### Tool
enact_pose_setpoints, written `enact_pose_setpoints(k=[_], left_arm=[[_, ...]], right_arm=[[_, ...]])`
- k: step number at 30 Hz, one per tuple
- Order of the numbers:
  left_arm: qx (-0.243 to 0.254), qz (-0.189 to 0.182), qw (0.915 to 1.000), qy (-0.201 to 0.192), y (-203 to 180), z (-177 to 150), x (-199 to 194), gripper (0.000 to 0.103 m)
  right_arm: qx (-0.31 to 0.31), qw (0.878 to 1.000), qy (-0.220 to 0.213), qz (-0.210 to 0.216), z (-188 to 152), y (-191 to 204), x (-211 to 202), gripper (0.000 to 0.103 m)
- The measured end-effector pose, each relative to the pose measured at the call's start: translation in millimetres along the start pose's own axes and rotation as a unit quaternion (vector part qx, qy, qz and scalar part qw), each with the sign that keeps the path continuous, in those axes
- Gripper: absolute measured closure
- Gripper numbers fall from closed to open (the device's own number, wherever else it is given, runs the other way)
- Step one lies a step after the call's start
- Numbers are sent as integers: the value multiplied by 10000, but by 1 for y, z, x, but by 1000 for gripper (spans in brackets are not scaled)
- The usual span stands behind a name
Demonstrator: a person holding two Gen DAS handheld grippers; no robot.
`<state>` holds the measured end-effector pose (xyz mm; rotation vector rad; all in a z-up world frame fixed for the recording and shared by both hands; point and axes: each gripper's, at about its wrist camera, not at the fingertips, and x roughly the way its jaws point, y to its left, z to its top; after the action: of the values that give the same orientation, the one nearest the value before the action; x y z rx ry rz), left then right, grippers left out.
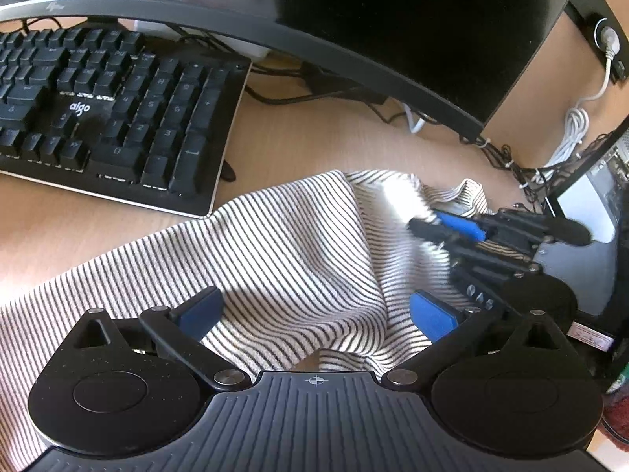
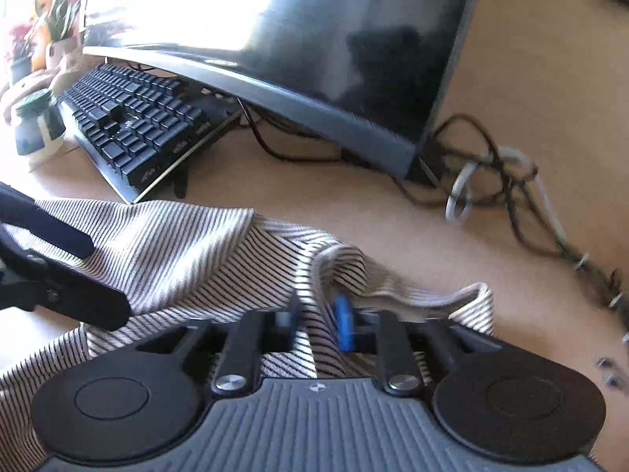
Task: Fold clothes
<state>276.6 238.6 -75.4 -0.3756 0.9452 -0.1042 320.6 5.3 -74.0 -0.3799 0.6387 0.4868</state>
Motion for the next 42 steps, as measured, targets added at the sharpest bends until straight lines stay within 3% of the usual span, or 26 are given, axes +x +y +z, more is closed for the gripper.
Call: enact_pose_setpoints(k=[3,6,8,9,10,11,12,15,17,19,22,24,27,30,32,35,37,42], left_arm=[[0,-3,10000,-14,0,-1,-1,0],[-22,-21,10000,-26,2,-2,-2,0],[-28,-35,10000,-28,2,-3,-3,0],[-22,-37,10000,-25,2,-3,-3,0],[-13,-38,10000,-21,2,-3,-3,0],[-4,-38,10000,-20,2,-3,-3,0],[4,-37,10000,-20,2,-3,-3,0],[28,-45,10000,-37,2,-4,-3,0],[45,-50,10000,-50,2,-5,-3,0],[54,-64,9999,-57,2,-5,-4,0],[66,-89,9999,-55,3,-5,-4,0],[61,-113,9999,-57,3,-6,-5,0],[59,-119,9999,-62,3,-6,-5,0],[96,-95,9999,-59,2,-7,-5,0],[120,-87,9999,-59,1,-7,-5,0],[154,-78,9998,-60,0,-7,-5,0],[172,-78,9998,-61,0,-7,-5,0],[169,-91,9998,-90,0,-8,-5,0]], right_arm=[[7,9999,-48,-123,5,-3,-2,89],[241,9997,19,-95,6,-11,-1,60],[493,9985,219,-67,1,-18,7,55],[648,9976,254,48,-1,-21,10,56],[806,9962,269,180,-3,-25,12,64],[964,9944,284,312,-4,-28,13,75],[946,9942,218,456,-3,-27,10,94],[59,9987,-507,45,2,-3,-20,94],[-680,9915,-1039,-395,3,15,-41,95],[-1252,9838,-1108,-650,1,27,-47,95],[-1152,9892,-906,-62,-3,26,-54,94],[-810,9926,-845,328,-5,18,-64,93],[-418,9963,-750,-82,-8,-1,-64,93],[534,9974,-385,-287,-7,-41,-43,93],[1435,9894,-186,140,-6,-68,-27,93],[2369,9668,151,951,-6,-87,1,90],[2651,9547,353,1303,-10,-85,17,86],[3076,9356,395,1688,-12,-83,33,85]])
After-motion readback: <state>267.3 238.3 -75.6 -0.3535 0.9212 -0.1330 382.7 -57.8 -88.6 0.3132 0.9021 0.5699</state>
